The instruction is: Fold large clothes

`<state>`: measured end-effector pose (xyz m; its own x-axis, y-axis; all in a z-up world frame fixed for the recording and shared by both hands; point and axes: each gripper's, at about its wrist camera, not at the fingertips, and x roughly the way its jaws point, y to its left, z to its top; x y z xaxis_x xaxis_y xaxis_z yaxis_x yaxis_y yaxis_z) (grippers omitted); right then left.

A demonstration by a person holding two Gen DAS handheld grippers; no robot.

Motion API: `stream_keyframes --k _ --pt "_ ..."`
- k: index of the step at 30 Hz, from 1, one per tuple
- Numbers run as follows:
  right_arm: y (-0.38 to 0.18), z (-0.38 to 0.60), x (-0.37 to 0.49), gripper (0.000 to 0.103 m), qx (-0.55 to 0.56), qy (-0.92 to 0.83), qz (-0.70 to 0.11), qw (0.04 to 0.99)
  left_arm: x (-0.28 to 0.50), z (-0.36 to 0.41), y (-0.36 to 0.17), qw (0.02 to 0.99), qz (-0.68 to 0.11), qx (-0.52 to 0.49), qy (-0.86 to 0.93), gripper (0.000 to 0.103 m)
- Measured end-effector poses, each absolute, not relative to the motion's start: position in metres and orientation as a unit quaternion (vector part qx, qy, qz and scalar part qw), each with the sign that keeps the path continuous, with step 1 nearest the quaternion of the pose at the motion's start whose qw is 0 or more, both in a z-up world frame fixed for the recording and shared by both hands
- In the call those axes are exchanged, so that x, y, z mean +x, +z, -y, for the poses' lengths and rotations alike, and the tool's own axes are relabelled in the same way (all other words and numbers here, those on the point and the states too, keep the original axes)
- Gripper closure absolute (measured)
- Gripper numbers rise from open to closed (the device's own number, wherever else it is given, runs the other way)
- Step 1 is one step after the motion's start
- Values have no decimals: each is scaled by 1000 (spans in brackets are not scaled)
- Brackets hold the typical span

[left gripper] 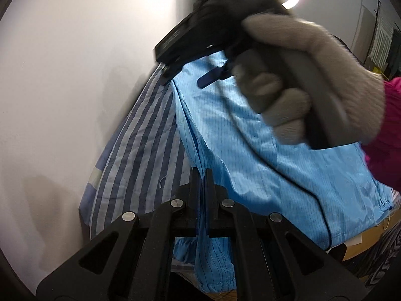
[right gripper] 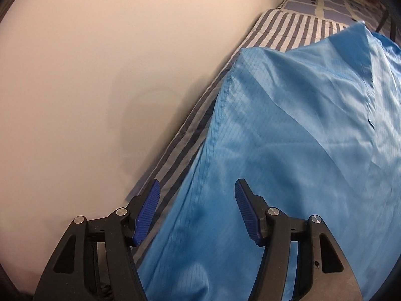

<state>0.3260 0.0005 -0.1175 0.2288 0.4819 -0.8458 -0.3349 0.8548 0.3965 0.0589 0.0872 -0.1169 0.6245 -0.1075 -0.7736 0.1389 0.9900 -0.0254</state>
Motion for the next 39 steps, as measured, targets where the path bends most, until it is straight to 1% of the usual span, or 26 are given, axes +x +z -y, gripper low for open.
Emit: stream_keyframes --k 4,5,6,7,8,9,12,17,22,26,29,33,36,39 --pt "-130 -13 331 44 46 236 -571 785 58 -84 -117 902 -426 21 -74 103" --pt "-132 -14 333 53 43 231 -572 786 57 -83 -116 902 -425 23 -75 103" --pt "-136 -14 334 65 41 227 -576 784 57 -82 -116 902 -424 25 -76 103" --pt "-138 -13 335 72 42 226 -580 782 56 -80 -115 902 -423 28 -78 103" --pt "-141 -13 335 89 47 228 -584 778 55 -78 -115 902 -423 30 -80 103" --pt "-145 -12 336 98 56 233 -589 772 54 -77 -115 902 -422 30 -83 103" --pt "-145 5 331 101 77 236 -584 772 53 -75 -112 903 -419 33 -92 103" --pt "-131 35 319 102 122 245 -557 784 45 -59 -99 906 -405 53 -107 103" --pt "-115 86 299 102 185 249 -519 796 34 -24 -85 908 -385 91 -140 103" --pt "-113 134 281 102 235 234 -499 800 28 6 -85 899 -385 116 -172 103" --pt "-123 172 265 102 270 215 -489 801 22 32 -88 891 -386 140 -194 103" --pt "-142 213 259 102 295 182 -497 796 23 59 -97 873 -405 152 -226 103" --pt "-154 236 258 102 291 162 -501 799 17 71 -100 861 -415 160 -246 103" --pt "-164 250 258 102 285 143 -513 797 15 67 -99 849 -434 143 -264 103"
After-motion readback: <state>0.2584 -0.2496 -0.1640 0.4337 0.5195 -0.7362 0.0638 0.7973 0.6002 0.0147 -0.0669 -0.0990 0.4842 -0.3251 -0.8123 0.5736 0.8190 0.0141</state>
